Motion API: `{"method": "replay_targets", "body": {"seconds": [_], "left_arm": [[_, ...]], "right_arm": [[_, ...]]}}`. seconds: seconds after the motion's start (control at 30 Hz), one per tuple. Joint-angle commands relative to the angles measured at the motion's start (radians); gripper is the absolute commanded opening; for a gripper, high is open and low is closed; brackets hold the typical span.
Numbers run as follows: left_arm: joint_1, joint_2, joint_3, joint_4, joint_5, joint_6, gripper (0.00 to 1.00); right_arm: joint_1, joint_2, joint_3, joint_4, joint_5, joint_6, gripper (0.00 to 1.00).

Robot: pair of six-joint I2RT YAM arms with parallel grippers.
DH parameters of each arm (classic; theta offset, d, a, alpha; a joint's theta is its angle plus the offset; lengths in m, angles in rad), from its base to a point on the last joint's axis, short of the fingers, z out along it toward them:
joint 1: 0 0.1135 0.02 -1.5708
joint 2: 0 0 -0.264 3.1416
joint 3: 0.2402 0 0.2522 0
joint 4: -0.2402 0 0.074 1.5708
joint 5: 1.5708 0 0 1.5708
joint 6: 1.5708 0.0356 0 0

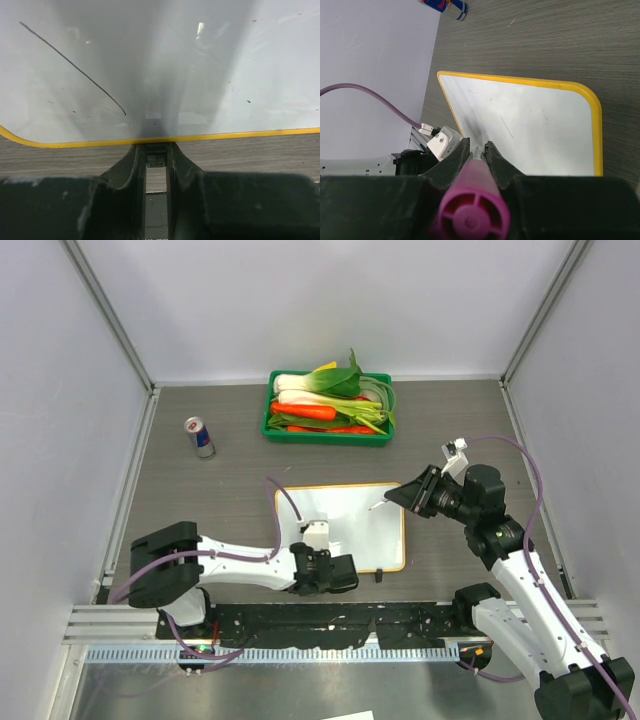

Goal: Write a sentence on the whiteboard
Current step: Move the whiteboard to the center of the board.

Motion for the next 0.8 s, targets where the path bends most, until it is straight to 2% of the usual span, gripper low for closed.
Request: {"method": "replay_targets", "body": {"seconds": [0.0, 0.03, 0.07, 0.1, 0.17, 0.23, 0.43, 0.77], "left_arm": [[-0.024, -0.017, 0.017, 0.001, 0.087, -0.028, 0.25], [-0.022, -0.03, 0.009, 0.013, 0.093, -0.024, 0.31], [-0.022, -0.042, 0.002, 0.023, 0.097, -0.022, 0.45], [-0.022, -0.054, -0.005, 0.03, 0.099, -0.022, 0.54], [-0.022, -0.076, -0.017, 0.04, 0.103, -0.022, 0.65], [-0.024, -0.097, -0.022, 0.035, 0.103, -0.017, 0.73], [-0.036, -0.218, -0.015, 0.004, 0.067, 0.015, 0.82], [-0.037, -0.428, -0.023, 0.024, 0.068, 0.166, 0.86]], "right_arm": [[-0.002, 0.002, 0.015, 0.011, 0.011, -0.021, 0.01], [-0.004, 0.004, 0.018, 0.011, 0.011, -0.024, 0.01], [-0.004, 0.009, 0.019, 0.013, 0.011, -0.026, 0.02], [-0.004, 0.013, 0.024, 0.011, 0.011, -0.026, 0.02], [-0.004, 0.018, 0.032, 0.011, 0.009, -0.026, 0.02], [-0.002, 0.022, 0.039, 0.011, 0.008, -0.029, 0.02], [-0.004, 0.032, 0.056, 0.011, -0.008, -0.04, 0.01], [-0.004, 0.01, 0.018, -0.001, -0.045, -0.053, 0.01]]}}
